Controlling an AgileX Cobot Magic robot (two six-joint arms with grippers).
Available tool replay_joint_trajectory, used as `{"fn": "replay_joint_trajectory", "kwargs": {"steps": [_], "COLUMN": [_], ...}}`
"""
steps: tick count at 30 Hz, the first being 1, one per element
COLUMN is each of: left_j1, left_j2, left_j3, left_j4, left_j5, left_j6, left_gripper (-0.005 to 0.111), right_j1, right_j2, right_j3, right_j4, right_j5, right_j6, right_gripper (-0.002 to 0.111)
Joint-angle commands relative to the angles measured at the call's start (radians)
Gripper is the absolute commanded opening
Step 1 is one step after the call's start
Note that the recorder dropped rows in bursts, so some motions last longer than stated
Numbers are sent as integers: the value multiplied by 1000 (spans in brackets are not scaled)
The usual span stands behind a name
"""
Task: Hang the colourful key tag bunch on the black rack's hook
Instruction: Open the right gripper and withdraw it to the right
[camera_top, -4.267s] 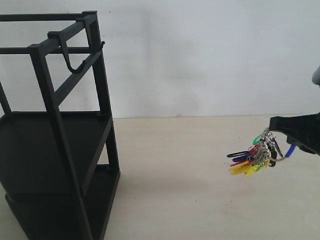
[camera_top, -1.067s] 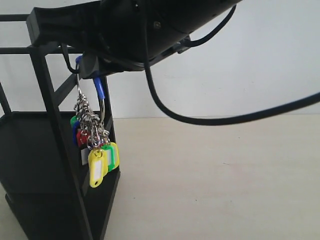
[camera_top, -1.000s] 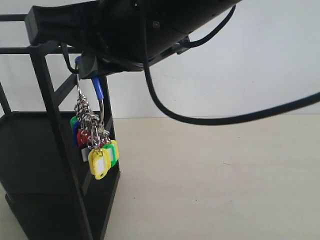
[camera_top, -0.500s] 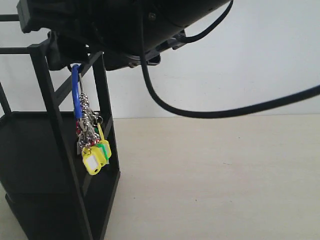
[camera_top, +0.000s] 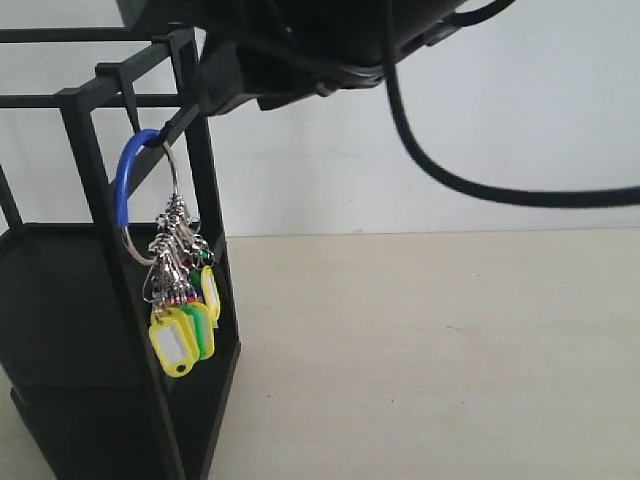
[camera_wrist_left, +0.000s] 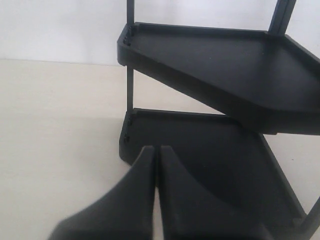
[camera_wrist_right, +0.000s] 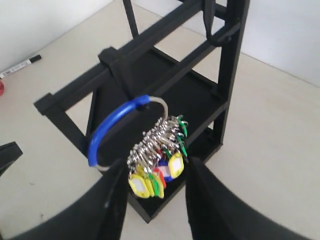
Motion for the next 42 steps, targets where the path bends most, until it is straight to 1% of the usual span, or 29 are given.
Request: {"fn": "replay_joint_trajectory", "kwargs": {"steps": [1,5,9,11,14,15,23,25,28,32,36,42], "left_j1": [-1,-1,-1,-1,-1,-1,-1,-1,-1,-1,-1,-1], "left_j2": [-2,-2,-2,-2,-2,-2,-2,-2,-2,-2,-2,-2], "left_j3": [-1,-1,-1,-1,-1,-1,-1,-1,-1,-1,-1,-1], "left_j4": [5,5,5,5,5,5,5,5,5,5,5,5], "left_j5": [-8,-8,-8,-8,-8,-8,-8,-8,-8,-8,-8,-8], "left_j6": [3,3,3,3,3,3,3,3,3,3,3,3], "left_gripper": [4,4,4,4,4,4,4,4,4,4,4,4], "right_j1": [0,0,0,0,0,0,0,0,0,0,0,0], "right_j2": [-54,-122,-211,-255,-312,-333,-399,-399,-399,-399,-399,-431], "right_j3": [88,250,420,490,596,631,843,893,909,909,909,909], "right_j4": [-53,-95,-95,-95,-95,-95,-91,-72,-72,-72,-94,-102], "right_j5": [11,-96,-213,-244,-285,-299,-339,-298,-242,-252,-234,-241], "right_j6": [36,126,161,161,161,161,187,211,211,211,147,129], "right_gripper": [36,36,35,25,2,0,0,0,0,0,0,0]}}
